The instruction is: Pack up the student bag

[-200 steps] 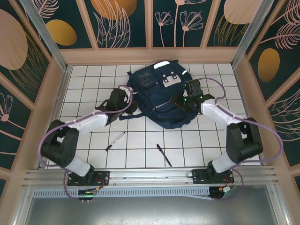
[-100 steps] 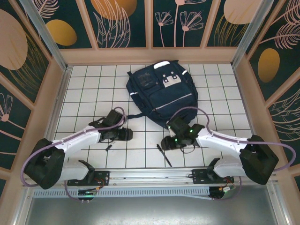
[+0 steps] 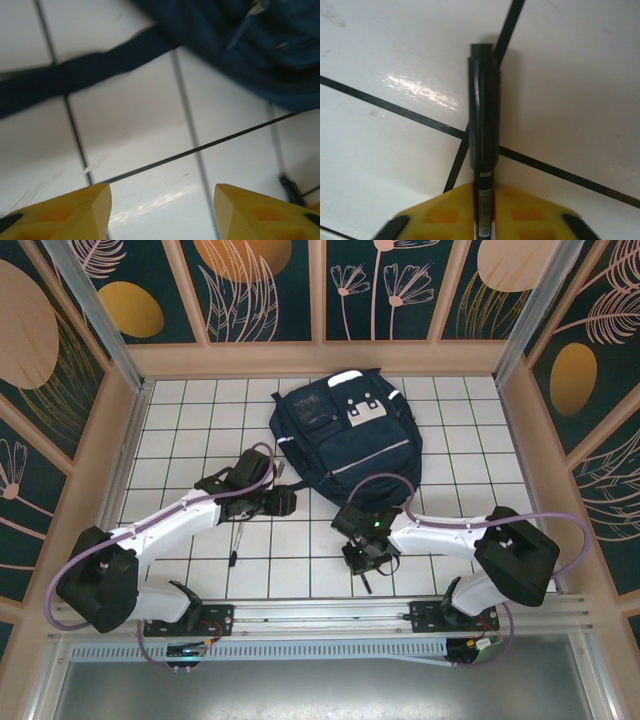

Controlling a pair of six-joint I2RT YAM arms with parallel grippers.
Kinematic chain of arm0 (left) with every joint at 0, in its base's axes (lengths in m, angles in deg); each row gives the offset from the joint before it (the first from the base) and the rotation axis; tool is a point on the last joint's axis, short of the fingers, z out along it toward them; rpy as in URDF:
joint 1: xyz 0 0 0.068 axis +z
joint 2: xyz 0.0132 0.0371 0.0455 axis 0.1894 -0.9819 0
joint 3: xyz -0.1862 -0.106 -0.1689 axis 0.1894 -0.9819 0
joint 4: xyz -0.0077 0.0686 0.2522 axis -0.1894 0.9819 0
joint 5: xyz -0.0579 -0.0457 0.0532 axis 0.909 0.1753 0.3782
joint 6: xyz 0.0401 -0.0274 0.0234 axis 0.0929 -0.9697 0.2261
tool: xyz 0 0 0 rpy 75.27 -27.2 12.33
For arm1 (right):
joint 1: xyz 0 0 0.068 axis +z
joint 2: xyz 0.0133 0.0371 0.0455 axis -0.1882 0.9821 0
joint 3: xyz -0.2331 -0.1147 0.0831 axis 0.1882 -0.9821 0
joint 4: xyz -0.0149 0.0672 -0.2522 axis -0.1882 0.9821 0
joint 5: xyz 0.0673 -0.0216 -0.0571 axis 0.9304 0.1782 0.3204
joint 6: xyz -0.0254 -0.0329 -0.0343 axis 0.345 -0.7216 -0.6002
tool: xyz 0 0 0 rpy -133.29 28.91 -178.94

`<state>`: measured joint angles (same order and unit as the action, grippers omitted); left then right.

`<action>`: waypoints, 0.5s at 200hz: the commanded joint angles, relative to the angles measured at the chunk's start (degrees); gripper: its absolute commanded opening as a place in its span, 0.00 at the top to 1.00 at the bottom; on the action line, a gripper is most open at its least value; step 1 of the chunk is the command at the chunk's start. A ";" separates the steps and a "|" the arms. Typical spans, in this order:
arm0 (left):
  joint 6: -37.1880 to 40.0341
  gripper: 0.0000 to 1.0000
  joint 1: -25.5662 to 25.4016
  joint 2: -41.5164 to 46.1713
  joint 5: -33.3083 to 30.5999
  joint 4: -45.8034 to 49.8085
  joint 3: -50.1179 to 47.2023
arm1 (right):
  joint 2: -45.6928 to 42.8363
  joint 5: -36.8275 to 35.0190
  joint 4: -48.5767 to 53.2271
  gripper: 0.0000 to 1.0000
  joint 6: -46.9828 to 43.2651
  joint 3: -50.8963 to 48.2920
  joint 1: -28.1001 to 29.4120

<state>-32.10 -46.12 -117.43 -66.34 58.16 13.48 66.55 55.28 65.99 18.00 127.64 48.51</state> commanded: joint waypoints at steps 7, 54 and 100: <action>10.74 0.47 -0.63 -1.16 4.59 -5.80 6.63 | 1.21 -4.32 -5.92 1.00 3.97 -2.12 -1.06; 34.92 0.44 -3.94 -10.83 5.60 -22.03 11.68 | -16.41 4.33 -5.07 1.00 5.45 -4.53 -21.59; 46.16 0.38 -5.45 -29.03 3.16 -20.17 29.12 | -18.91 20.14 -4.43 1.00 -1.40 0.84 -45.69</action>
<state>3.55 -50.82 -140.31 -62.61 38.90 34.33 46.50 65.55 61.42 20.60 125.28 10.52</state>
